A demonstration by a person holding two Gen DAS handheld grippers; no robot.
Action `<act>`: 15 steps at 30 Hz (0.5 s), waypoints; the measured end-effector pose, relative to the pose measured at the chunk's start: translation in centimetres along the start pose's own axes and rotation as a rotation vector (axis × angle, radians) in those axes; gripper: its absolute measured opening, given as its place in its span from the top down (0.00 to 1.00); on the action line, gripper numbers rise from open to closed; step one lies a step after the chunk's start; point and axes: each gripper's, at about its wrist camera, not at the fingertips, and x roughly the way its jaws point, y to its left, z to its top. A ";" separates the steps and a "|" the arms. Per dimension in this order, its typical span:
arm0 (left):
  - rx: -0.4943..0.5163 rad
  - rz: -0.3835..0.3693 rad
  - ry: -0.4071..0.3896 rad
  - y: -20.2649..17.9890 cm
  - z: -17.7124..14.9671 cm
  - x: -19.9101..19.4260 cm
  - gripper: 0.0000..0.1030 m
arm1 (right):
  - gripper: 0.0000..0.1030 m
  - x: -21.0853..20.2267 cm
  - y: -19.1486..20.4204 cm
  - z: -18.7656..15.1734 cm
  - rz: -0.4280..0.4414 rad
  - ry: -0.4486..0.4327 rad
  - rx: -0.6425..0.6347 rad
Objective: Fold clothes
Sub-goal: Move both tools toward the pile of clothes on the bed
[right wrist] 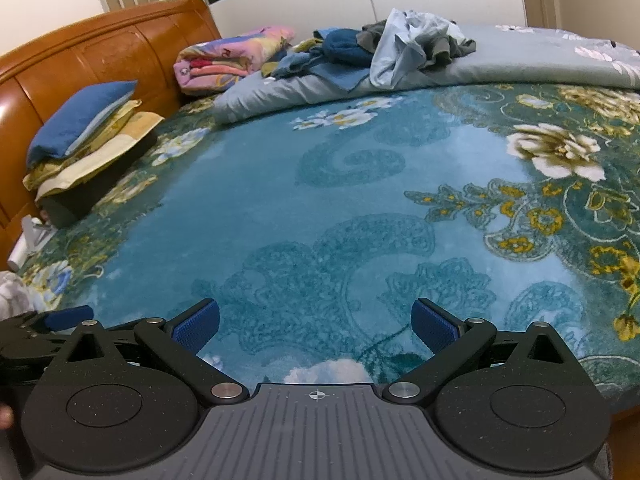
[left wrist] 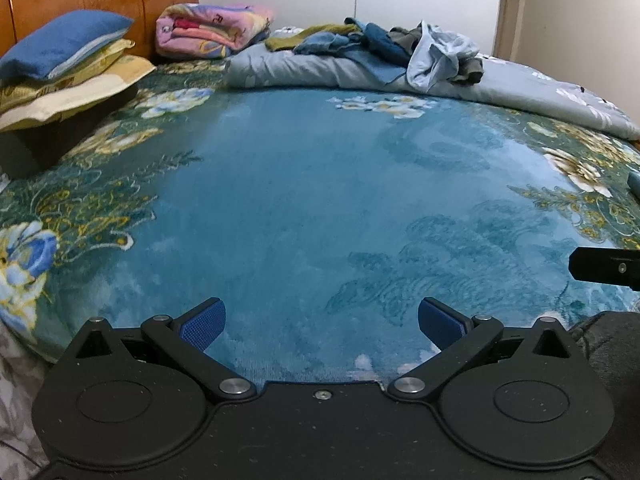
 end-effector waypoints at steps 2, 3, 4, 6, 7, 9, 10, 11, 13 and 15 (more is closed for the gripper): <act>0.006 0.000 -0.002 -0.3 -0.1 -0.2 0.01 | 0.00 0.2 -0.2 0.0 0.003 0.011 0.008; 0.010 0.000 -0.003 -0.5 -0.1 -0.4 0.01 | 0.00 0.3 -0.4 0.0 0.004 0.017 0.013; 0.003 -0.005 0.015 -0.5 -0.1 0.0 0.01 | 0.00 0.4 -0.4 0.0 0.004 0.024 0.014; -0.012 -0.011 0.038 -0.1 -0.2 0.7 0.01 | 0.00 0.7 -0.2 0.3 -0.006 0.031 0.009; -0.015 -0.003 0.034 -0.2 0.0 0.9 0.01 | 0.00 0.7 -0.3 0.4 -0.003 0.031 0.009; -0.031 0.011 0.032 0.1 0.7 1.4 0.01 | 0.00 0.8 -0.6 0.6 0.000 0.030 0.009; -0.046 0.016 0.024 0.4 1.1 1.7 0.01 | 0.00 1.0 -1.0 0.9 -0.003 0.027 0.007; -0.063 0.024 0.012 0.7 1.7 2.1 0.01 | 0.00 1.2 -1.4 1.2 -0.006 0.024 0.005; -0.098 0.030 -0.022 1.3 3.4 3.1 0.01 | 0.00 1.3 -2.3 1.9 -0.021 0.012 0.004; -0.114 -0.004 -0.054 1.7 5.8 4.5 0.01 | 0.00 1.4 -3.6 3.0 -0.053 -0.009 0.015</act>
